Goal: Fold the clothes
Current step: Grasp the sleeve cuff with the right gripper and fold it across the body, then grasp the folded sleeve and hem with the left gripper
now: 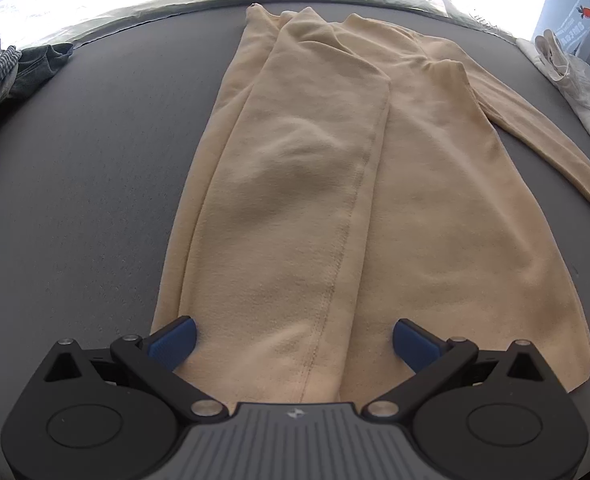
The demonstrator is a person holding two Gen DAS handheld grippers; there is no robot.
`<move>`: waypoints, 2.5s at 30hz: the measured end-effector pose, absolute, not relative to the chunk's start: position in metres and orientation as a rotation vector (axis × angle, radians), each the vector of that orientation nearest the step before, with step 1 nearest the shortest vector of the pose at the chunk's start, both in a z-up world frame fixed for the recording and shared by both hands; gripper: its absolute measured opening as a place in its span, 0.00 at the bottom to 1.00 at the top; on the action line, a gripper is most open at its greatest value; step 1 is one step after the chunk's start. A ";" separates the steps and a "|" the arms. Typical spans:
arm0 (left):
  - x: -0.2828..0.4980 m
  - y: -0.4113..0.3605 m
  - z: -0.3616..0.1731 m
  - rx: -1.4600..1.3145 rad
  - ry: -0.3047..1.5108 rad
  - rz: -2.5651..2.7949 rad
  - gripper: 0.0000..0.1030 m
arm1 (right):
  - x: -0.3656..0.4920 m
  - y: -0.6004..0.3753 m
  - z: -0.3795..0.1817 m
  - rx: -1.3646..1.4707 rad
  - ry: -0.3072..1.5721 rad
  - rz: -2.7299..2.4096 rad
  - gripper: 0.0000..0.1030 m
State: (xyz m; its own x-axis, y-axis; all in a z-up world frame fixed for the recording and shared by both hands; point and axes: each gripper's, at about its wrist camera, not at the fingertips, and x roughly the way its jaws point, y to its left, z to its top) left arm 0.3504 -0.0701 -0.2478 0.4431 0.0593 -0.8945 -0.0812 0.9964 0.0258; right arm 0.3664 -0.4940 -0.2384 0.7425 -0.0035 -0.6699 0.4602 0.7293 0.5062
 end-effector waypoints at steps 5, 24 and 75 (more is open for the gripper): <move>0.356 -0.071 -0.248 -0.020 1.136 0.099 1.00 | 0.382 -0.466 -0.229 0.767 0.699 -0.157 0.05; 0.357 -0.070 -0.248 0.005 1.146 0.059 1.00 | 0.416 -0.266 -0.184 0.521 0.875 0.581 0.42; 0.404 -0.068 -0.177 0.004 0.932 -0.126 0.01 | 0.397 -0.311 -0.241 0.019 0.890 0.028 1.00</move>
